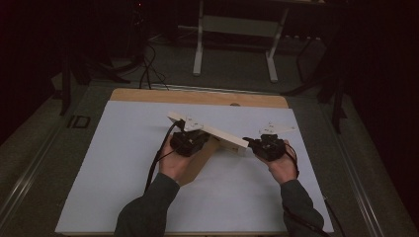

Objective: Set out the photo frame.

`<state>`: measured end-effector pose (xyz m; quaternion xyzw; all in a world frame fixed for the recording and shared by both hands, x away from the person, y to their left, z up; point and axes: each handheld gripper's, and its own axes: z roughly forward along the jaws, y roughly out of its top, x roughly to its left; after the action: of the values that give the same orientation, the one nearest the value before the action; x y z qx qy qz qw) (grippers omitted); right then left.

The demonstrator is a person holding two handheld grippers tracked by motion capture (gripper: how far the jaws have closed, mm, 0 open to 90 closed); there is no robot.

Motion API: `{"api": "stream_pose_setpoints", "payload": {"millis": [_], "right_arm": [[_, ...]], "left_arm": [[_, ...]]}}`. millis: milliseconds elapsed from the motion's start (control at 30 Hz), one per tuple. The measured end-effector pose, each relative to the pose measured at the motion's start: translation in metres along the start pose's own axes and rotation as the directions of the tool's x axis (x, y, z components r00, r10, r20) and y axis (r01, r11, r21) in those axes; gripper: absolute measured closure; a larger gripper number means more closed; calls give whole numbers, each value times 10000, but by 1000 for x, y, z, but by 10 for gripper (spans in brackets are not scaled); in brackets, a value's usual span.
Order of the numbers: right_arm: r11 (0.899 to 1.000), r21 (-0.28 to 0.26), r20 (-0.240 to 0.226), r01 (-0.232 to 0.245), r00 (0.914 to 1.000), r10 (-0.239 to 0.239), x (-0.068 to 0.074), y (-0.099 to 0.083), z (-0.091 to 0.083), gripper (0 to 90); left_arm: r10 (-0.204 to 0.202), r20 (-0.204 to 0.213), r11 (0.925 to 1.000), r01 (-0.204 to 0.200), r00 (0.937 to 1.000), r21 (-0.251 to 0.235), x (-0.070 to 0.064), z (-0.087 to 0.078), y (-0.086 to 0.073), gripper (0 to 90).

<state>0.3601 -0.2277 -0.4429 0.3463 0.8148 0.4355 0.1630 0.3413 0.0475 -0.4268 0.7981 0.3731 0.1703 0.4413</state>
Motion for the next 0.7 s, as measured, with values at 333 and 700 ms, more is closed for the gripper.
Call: {"api": "stream_pose_setpoints", "payload": {"millis": [333,700], "right_arm": [[10000,-36,-53,69,10000,-69,3,-1,-1,900],[9998,-14,-149,220,9996,-220,7,-2,-2,900]], "left_arm": [[208,38,9998,-208,9998,-7,-8,4,1,900],[338,110,9994,-340,9994,96,-14,7,2,900]]}}
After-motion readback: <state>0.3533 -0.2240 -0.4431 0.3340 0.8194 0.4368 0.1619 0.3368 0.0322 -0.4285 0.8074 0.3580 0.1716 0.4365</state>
